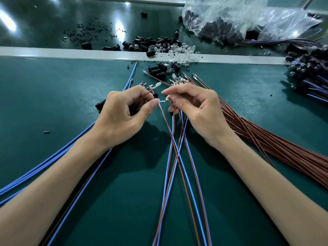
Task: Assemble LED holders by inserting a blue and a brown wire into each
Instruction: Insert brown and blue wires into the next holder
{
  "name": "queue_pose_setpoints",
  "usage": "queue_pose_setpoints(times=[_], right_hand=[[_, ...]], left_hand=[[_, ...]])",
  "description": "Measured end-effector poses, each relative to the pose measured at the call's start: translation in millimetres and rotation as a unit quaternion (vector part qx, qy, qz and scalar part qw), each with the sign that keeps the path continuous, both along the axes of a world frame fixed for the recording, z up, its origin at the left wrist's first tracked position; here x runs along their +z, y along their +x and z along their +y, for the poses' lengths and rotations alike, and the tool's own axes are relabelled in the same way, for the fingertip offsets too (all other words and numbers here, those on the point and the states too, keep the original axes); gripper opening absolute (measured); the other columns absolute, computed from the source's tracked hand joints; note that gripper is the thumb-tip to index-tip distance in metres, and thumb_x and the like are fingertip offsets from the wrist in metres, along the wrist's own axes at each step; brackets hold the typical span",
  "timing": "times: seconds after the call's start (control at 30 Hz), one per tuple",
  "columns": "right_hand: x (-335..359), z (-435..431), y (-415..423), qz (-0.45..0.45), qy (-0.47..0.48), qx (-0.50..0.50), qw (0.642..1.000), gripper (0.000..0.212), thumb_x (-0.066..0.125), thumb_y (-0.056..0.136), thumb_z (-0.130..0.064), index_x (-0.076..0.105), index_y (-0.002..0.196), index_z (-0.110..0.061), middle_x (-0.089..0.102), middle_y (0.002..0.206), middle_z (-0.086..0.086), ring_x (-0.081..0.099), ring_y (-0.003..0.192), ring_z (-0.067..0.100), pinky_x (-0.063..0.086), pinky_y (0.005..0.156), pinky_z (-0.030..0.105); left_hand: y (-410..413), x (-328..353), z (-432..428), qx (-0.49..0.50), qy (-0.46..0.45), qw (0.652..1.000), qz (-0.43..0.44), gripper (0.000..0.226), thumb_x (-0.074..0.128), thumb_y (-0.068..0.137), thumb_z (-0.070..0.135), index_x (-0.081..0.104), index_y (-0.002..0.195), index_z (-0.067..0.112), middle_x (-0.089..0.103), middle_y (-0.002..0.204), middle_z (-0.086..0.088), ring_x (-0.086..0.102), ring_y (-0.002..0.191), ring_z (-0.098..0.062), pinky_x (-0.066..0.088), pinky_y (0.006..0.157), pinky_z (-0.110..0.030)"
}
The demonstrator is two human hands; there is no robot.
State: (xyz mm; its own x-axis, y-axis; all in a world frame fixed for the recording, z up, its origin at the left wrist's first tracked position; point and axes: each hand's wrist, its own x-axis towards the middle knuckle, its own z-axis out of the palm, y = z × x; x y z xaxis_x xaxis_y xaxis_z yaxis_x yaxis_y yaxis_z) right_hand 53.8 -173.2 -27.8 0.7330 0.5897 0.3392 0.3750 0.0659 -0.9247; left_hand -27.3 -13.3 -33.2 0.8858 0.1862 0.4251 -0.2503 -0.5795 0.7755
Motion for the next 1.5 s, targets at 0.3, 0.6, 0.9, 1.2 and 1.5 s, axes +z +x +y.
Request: queue_pose_setpoints(times=[0.3,0.6,0.9,1.2,1.5], right_hand=[[-0.7,-0.5,-0.5,0.005,-0.031,0.005,1.000,0.015,0.068,0.085,-0.003,0.067,0.086,-0.017,0.064,0.066,-0.012,0.062,0.060,0.001,0.049,0.063,0.013],[-0.9,-0.6,-0.1,0.014,-0.009,0.011,1.000,0.016,0.067,0.085,0.000,0.067,0.086,-0.016,0.065,0.069,-0.013,0.063,0.062,0.001,0.049,0.064,0.013],[-1.6,-1.1,2.6,0.048,0.018,0.017,0.999,0.021,0.067,0.084,0.002,0.070,0.093,-0.016,0.070,0.071,-0.013,0.064,0.067,-0.001,0.049,0.068,0.012],[-1.9,-2.4,3.4,0.070,0.025,0.026,0.997,0.017,0.071,0.079,-0.002,0.072,0.087,-0.016,0.071,0.072,-0.012,0.065,0.069,-0.001,0.050,0.068,0.014],[-3.2,-2.4,4.9,0.066,0.025,0.028,0.997,0.018,0.074,0.077,-0.004,0.071,0.086,-0.020,0.071,0.075,-0.012,0.065,0.073,0.003,0.051,0.071,0.018]], left_hand=[[1.6,-0.8,-0.2,0.002,-0.007,1.000,0.000,0.020,0.059,0.086,0.022,0.061,0.079,0.004,0.054,0.058,-0.014,0.043,0.050,-0.023,0.035,0.048,-0.026],[2.4,-1.5,0.5,-0.016,0.022,1.000,0.006,0.015,0.060,0.087,0.022,0.062,0.080,0.009,0.051,0.056,-0.012,0.039,0.048,-0.015,0.033,0.048,-0.022],[2.8,-1.7,0.3,-0.025,0.028,0.999,-0.007,0.012,0.061,0.086,0.019,0.062,0.078,0.010,0.053,0.057,-0.017,0.045,0.051,-0.027,0.037,0.050,-0.035],[3.1,-2.8,1.0,-0.022,0.033,0.999,-0.011,0.014,0.061,0.086,0.020,0.062,0.078,0.008,0.054,0.058,-0.018,0.046,0.052,-0.027,0.039,0.051,-0.037],[2.9,-2.2,1.1,-0.024,0.036,0.999,-0.011,0.016,0.061,0.086,0.020,0.063,0.078,0.007,0.054,0.057,-0.014,0.045,0.051,-0.024,0.039,0.050,-0.035]])
